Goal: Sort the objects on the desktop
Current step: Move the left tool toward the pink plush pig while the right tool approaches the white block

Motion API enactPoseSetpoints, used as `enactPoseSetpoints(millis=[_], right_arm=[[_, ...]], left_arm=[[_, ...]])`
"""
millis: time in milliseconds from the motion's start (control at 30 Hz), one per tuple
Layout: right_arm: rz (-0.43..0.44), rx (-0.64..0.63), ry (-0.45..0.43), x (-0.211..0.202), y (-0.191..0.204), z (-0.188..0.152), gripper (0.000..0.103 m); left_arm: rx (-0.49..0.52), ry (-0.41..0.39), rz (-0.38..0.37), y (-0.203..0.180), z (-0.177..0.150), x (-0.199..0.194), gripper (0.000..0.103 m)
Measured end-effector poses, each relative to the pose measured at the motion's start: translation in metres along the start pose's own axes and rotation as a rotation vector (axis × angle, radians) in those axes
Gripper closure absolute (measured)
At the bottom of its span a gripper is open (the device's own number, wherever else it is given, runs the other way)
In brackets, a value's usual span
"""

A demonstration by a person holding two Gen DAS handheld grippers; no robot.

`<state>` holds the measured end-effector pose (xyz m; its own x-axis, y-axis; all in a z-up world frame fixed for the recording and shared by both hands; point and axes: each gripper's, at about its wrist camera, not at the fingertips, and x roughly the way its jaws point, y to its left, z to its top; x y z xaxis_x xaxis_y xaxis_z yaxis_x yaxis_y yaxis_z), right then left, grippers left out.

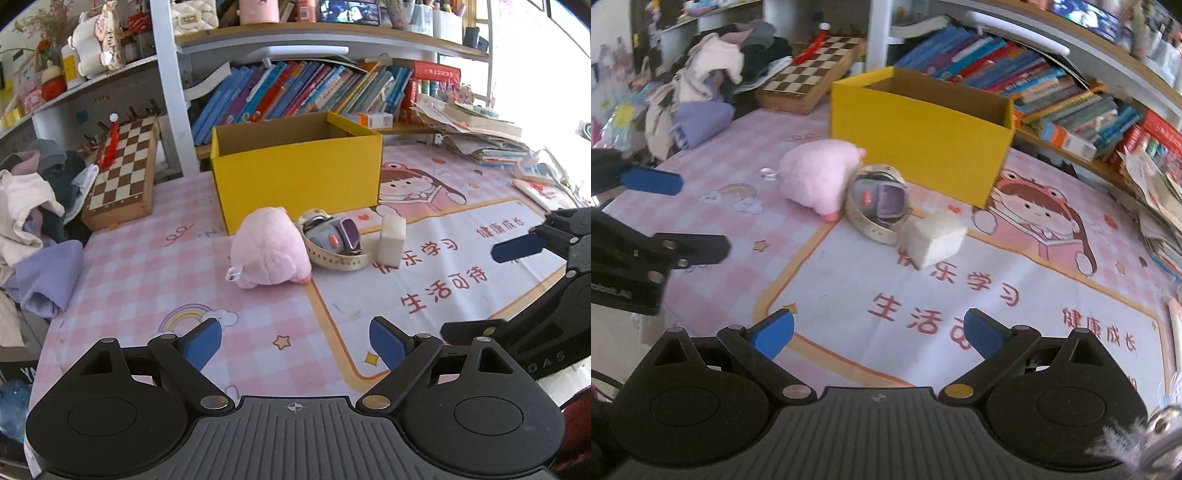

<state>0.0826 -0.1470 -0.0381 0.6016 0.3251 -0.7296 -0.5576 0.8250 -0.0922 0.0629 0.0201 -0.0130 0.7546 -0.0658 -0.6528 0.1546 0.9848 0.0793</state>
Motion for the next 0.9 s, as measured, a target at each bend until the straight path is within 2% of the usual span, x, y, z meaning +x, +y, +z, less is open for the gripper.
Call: enactPoseSetpoints(millis=[433,900], right_arm=[[-0.005,0.009,-0.041,0.001,-0.005,0.004,0.006],[0.003,-0.005,-0.036,0.016,-0.023,0.021,0.007]], left_arm=[[-0.011,0.002,-0.001,0.000,0.002,0.005,0.013],[-0.036,-0.004,0.011,0.001,0.017,0.023,0.013]])
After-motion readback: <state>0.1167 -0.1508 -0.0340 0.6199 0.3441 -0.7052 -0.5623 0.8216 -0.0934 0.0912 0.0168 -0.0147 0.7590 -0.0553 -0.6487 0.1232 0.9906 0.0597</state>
